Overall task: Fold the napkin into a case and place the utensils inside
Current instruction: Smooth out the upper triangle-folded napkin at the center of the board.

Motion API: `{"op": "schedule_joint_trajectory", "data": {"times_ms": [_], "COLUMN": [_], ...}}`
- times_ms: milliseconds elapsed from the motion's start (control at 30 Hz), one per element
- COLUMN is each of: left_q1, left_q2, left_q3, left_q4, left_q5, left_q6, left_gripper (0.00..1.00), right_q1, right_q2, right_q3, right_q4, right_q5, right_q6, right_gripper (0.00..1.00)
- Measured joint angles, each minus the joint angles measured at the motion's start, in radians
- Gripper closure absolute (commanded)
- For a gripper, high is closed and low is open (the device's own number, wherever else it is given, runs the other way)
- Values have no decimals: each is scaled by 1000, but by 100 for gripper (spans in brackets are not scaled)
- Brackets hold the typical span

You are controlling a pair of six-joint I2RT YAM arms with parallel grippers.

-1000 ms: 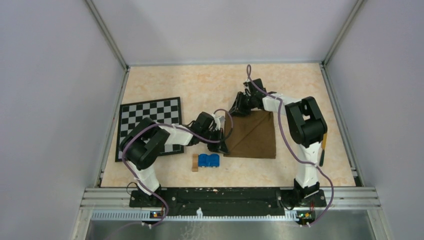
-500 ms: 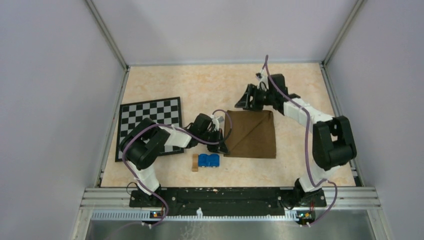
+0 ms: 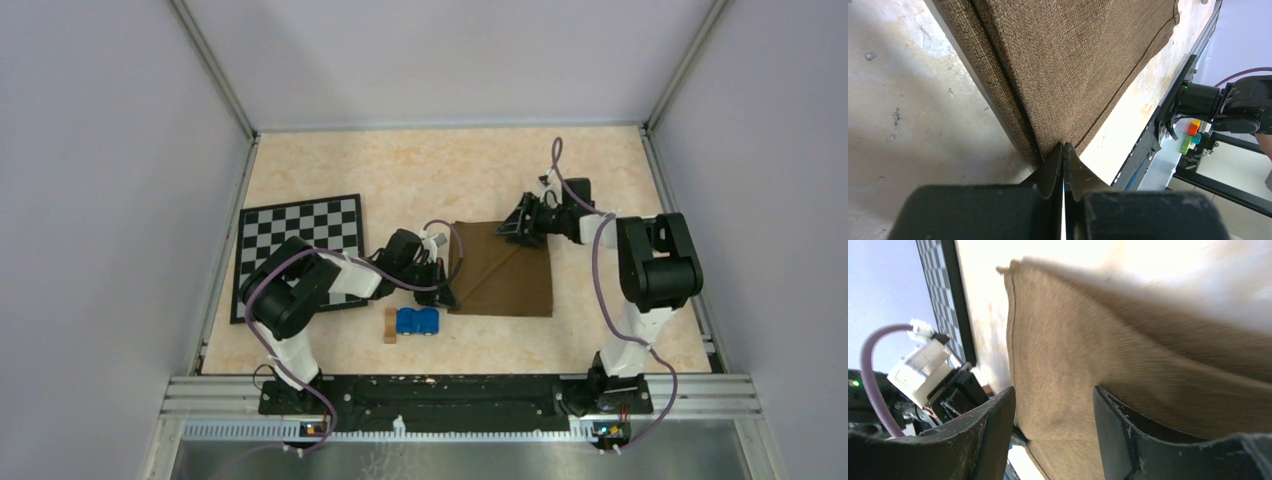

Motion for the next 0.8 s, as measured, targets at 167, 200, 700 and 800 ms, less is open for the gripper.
{"op": "schedule_joint_trajectory", "data": {"times_ms": [167,200,700,800], "left_q1": [0,-1,23,66], "left_q2": [-7,-13,26,140], "left_q3": [2,5,426,536], "left_q4": [-13,-31,-257,-250], "left_q5": [-5,-8,-10,-17], "left_q6": [2,6,49,64], "left_gripper": [92,88,90,94], "right_q1": [-45,-45,-83,-84], "right_q2": [-10,-25,-77,-76], "right_q3": [116,130,115,108], "right_q4": [-73,-83,-105,-105], "right_q5": [50,66,130,127], "right_q6": [-35,-39,-21,-20], "right_gripper": [41,42,66,69]}}
